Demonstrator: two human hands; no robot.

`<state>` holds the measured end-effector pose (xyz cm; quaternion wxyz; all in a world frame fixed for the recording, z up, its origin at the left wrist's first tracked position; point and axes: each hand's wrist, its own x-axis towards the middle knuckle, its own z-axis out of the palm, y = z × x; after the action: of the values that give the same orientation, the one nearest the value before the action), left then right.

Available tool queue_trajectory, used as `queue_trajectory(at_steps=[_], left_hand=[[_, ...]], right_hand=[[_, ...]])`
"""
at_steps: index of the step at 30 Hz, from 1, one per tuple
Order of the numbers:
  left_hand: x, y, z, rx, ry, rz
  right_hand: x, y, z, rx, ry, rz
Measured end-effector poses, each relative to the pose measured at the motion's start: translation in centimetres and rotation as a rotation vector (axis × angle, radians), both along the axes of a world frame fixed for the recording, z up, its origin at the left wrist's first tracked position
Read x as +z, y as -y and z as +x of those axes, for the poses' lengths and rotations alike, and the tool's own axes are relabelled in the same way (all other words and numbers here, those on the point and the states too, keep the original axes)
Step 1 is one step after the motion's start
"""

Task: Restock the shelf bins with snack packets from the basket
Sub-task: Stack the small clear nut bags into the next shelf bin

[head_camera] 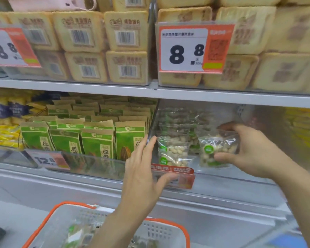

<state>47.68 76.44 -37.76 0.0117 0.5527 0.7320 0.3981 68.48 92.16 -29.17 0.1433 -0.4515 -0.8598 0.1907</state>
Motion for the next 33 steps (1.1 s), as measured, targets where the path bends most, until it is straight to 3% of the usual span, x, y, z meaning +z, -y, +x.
queue_trajectory(at_steps=[5, 9, 15, 23, 27, 33], left_hand=[[-0.3, 0.2, -0.1, 0.001, -0.005, 0.054], [-0.5, 0.5, -0.3, -0.002, -0.044, 0.085], [-0.7, 0.4, -0.3, -0.001, -0.045, 0.073], [-1.2, 0.1, -0.4, -0.001, -0.079, 0.085], [-1.2, 0.2, -0.5, -0.007, -0.087, 0.09], [-1.2, 0.3, -0.6, -0.021, -0.103, 0.097]], right_hand=[[-2.7, -2.5, -2.6, -0.026, -0.003, -0.158], [-3.1, -3.0, -3.8, -0.072, 0.011, -0.169], [-2.9, -2.8, -4.3, -0.244, 0.159, -0.257], [-3.5, -2.5, -3.7, -0.149, 0.029, -0.282], [-3.4, -2.7, -3.6, -0.277, -0.04, -0.259], [-4.6, -2.3, -4.6, -0.298, -0.126, -0.257]])
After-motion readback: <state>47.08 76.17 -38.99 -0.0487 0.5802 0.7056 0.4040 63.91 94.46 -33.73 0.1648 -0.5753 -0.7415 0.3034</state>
